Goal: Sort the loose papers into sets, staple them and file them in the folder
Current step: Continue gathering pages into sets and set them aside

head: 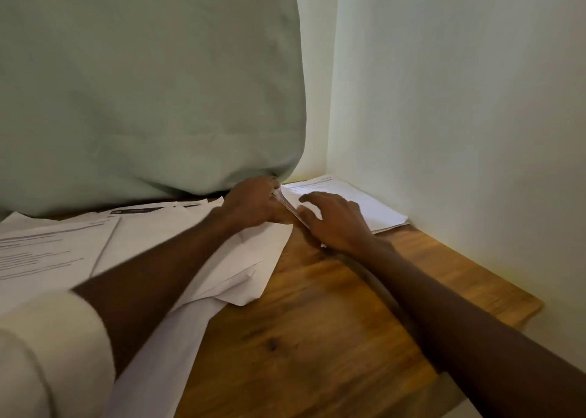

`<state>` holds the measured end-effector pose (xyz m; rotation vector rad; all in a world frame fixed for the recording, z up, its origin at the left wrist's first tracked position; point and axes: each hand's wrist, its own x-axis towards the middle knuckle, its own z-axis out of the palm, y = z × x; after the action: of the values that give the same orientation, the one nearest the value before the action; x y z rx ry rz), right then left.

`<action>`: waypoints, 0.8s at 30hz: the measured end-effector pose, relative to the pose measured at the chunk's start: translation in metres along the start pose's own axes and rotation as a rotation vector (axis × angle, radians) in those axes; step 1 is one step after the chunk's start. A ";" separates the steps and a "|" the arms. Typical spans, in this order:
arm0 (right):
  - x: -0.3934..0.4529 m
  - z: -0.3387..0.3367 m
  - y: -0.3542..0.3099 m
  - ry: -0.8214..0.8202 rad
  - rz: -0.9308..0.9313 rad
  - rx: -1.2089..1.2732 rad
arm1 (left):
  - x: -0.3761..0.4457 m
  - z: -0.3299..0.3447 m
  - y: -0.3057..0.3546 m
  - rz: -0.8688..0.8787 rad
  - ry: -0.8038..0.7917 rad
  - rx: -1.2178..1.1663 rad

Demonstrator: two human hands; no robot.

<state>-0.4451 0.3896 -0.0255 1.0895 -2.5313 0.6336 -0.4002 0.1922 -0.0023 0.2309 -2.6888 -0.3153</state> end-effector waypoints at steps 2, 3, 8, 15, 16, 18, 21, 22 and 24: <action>0.012 0.013 -0.009 -0.067 0.046 -0.074 | 0.010 0.009 -0.029 0.041 -0.066 0.168; 0.015 0.021 -0.010 -0.089 0.052 -0.094 | 0.018 0.016 -0.044 0.051 -0.095 0.264; 0.017 0.042 -0.002 -0.116 0.014 -0.111 | 0.057 0.031 -0.081 -0.040 -0.174 0.304; 0.018 0.045 0.000 -0.106 0.017 -0.101 | 0.086 0.038 -0.086 -0.428 -0.235 0.277; 0.018 0.045 0.000 -0.086 0.023 -0.105 | 0.089 0.039 -0.084 -0.438 -0.216 0.298; 0.018 0.045 0.002 -0.034 0.035 -0.120 | 0.093 0.040 -0.077 -0.386 -0.094 0.385; 0.018 0.043 0.004 -0.003 0.066 -0.119 | 0.096 0.044 -0.064 -0.225 0.126 0.435; 0.019 0.042 0.004 0.006 0.074 -0.112 | 0.097 0.047 -0.059 -0.167 0.154 0.397; 0.019 0.040 0.004 0.023 0.091 -0.101 | 0.098 0.053 -0.048 -0.079 0.184 0.225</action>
<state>-0.4652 0.3607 -0.0521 0.9313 -2.5746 0.5314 -0.5048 0.1352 -0.0231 0.4125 -2.5337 -0.0111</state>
